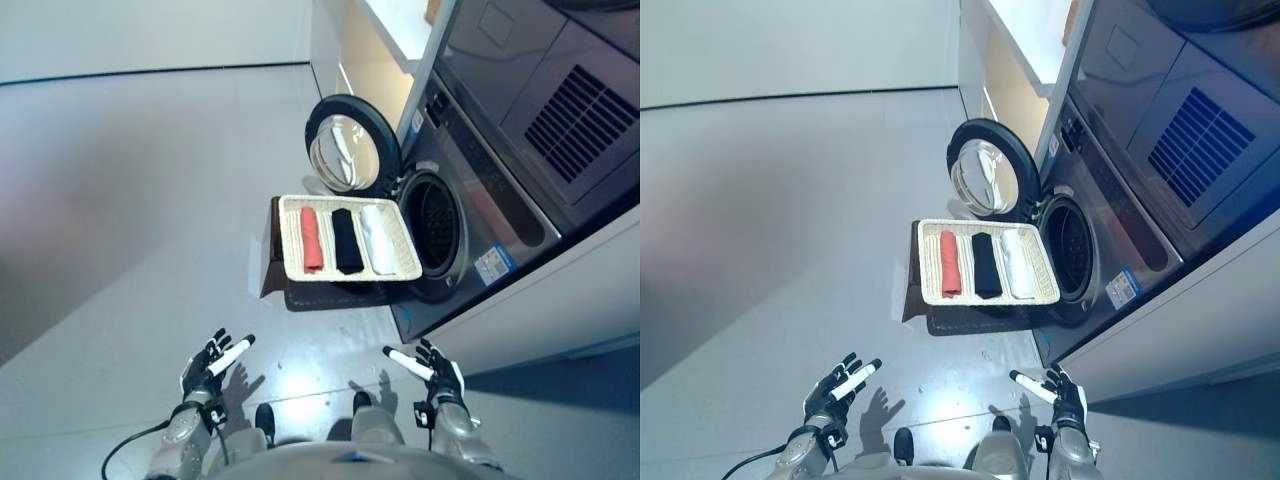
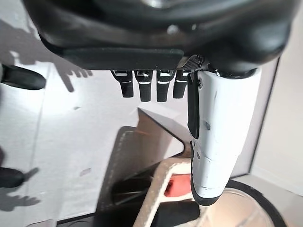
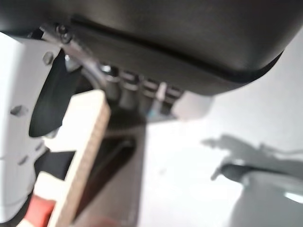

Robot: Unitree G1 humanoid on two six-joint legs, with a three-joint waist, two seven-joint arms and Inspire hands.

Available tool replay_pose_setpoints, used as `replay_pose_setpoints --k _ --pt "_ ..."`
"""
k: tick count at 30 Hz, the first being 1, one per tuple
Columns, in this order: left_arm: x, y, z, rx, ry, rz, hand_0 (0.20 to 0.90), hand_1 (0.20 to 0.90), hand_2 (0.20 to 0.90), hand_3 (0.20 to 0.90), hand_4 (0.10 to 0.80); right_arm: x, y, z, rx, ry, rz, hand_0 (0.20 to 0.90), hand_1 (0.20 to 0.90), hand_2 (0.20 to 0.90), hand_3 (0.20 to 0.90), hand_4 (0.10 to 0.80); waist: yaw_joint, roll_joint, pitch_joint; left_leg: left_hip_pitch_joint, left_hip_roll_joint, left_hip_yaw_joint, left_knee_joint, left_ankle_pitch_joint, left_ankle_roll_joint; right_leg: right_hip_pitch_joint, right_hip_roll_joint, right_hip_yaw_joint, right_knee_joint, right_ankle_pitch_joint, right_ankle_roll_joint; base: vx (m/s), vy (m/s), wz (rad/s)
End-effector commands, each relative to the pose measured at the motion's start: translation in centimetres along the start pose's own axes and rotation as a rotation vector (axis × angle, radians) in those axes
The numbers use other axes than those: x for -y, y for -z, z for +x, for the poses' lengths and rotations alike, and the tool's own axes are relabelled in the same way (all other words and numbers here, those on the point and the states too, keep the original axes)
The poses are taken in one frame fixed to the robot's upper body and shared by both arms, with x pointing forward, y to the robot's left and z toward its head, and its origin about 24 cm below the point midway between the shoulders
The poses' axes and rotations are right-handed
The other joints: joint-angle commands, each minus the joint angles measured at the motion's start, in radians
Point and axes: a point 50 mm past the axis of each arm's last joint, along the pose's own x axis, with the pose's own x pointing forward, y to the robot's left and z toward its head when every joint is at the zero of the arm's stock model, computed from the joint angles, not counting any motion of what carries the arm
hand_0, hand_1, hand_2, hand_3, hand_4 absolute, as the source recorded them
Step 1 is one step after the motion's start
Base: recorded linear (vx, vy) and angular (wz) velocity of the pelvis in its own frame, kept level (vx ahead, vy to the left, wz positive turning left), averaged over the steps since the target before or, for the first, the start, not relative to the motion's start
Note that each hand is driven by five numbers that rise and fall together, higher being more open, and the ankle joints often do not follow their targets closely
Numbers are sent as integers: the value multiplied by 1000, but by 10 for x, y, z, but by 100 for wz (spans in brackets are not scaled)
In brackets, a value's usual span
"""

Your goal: Pick up the clothes and place them into the washing machine

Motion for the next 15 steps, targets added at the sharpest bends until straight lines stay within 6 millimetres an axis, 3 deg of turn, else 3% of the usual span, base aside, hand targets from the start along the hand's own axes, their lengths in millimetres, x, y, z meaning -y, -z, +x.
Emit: replay_pose_setpoints --k 1,3,4,6,7,12,13,15 --pt "16 -38 2 194 62 -39 900 900 900 900 800 1 -39 7 164 -4 24 900 900 900 900 800 -43 -25 -24 398 -29 -45 -83 -207 -50 -154 -59 31 -96 307 36 277 -183 47" --pt "18 -38 3 194 65 -43 900 900 900 900 800 1 -39 7 164 -4 24 900 900 900 900 800 -48 -24 -21 405 -14 -52 -83 -213 -55 -174 -55 26 -57 293 32 152 -137 83" --pt "19 -38 4 185 63 -39 900 900 900 900 800 1 -37 7 160 -4 26 900 900 900 900 800 -44 -18 -26 407 6 -62 -83 -199 -68 -184 -50 3 -14 257 19 117 -163 68" --pt "21 -35 5 175 57 -64 900 900 900 900 800 2 -36 7 157 -1 14 900 900 900 900 800 -60 -15 -35 411 46 -55 -83 -193 -90 -190 -19 20 11 239 3 227 -266 5" --pt "28 -36 8 173 61 -106 900 900 900 900 800 5 -43 10 177 11 14 900 900 900 900 800 -60 2 -32 373 89 -66 -37 -127 -108 -218 -6 -2 89 206 -12 201 -202 -13" --pt "49 -46 15 197 127 -91 900 900 900 900 800 16 -47 15 180 67 28 900 900 900 900 800 -74 19 -20 300 133 -32 23 -37 -139 -204 -26 -59 90 163 -33 103 -201 76" --pt "55 -46 16 195 138 -93 900 900 900 900 800 18 -51 17 189 81 29 900 900 900 900 800 -75 34 -18 273 149 7 47 29 -157 -177 -19 -77 63 150 -44 133 -243 103" --pt "56 -45 17 193 135 -96 900 900 900 900 800 18 -49 17 184 87 44 900 900 900 900 800 -70 45 -25 265 167 5 61 89 -171 -159 3 -86 53 131 -59 126 -205 68"
